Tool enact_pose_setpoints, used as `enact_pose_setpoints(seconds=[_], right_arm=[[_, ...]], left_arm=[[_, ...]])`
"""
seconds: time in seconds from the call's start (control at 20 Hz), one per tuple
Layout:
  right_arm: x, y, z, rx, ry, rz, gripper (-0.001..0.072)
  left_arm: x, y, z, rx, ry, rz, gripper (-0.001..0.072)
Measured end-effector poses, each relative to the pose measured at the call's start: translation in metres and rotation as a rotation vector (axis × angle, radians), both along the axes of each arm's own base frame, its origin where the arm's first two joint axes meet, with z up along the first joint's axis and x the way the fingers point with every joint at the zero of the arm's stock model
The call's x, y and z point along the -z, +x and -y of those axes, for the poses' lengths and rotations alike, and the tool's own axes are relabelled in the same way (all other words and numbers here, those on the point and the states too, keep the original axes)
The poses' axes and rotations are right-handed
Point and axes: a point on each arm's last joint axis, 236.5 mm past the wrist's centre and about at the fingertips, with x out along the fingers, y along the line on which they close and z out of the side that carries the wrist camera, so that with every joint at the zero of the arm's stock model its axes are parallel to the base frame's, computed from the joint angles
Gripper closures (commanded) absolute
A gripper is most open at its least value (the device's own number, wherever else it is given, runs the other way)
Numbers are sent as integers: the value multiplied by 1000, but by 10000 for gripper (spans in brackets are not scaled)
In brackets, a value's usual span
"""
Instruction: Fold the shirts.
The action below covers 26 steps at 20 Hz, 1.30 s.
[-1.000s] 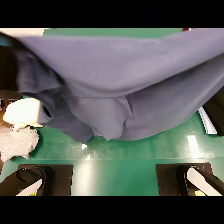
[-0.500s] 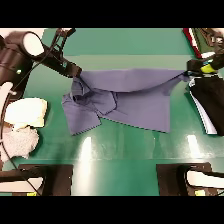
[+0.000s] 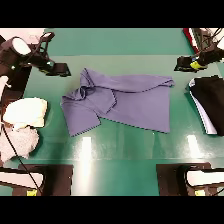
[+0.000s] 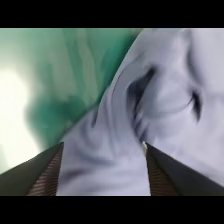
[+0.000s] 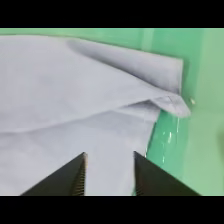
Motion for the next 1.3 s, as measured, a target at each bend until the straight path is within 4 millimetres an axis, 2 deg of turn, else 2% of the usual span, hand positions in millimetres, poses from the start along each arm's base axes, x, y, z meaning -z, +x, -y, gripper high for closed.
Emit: enact_pose_setpoints(seconds=[0.15,0.35,0.5,0.6,0.65,0.85,1.2,1.25,1.3], right_arm=[[-7,-22,6,-19,-9,-39,404],[1,-56,4,-37,45,-93,404],[11,-75,-5,-29,136,-115,405],[16,-85,-12,-27,178,-125,404],[18,-90,-16,-29,198,-129,404],[22,-101,-24,-37,230,-137,404],[12,-104,-28,-52,240,-123,404],[11,-104,-28,-53,239,-123,405],[11,-105,-28,-53,240,-126,404]], left_arm=[[27,-26,-27,-34,-83,-134,123],[69,-60,-44,-93,-198,-274,123],[90,-74,-50,-126,-237,-319,125],[99,-78,-52,-141,-249,-331,133],[103,-78,-53,-147,-252,-333,235],[116,-82,-50,-152,-264,-362,232],[128,-80,-37,-154,-262,-383,234],[129,-79,-36,-162,-265,-383,309],[129,-77,-36,-172,-267,-376,580]])
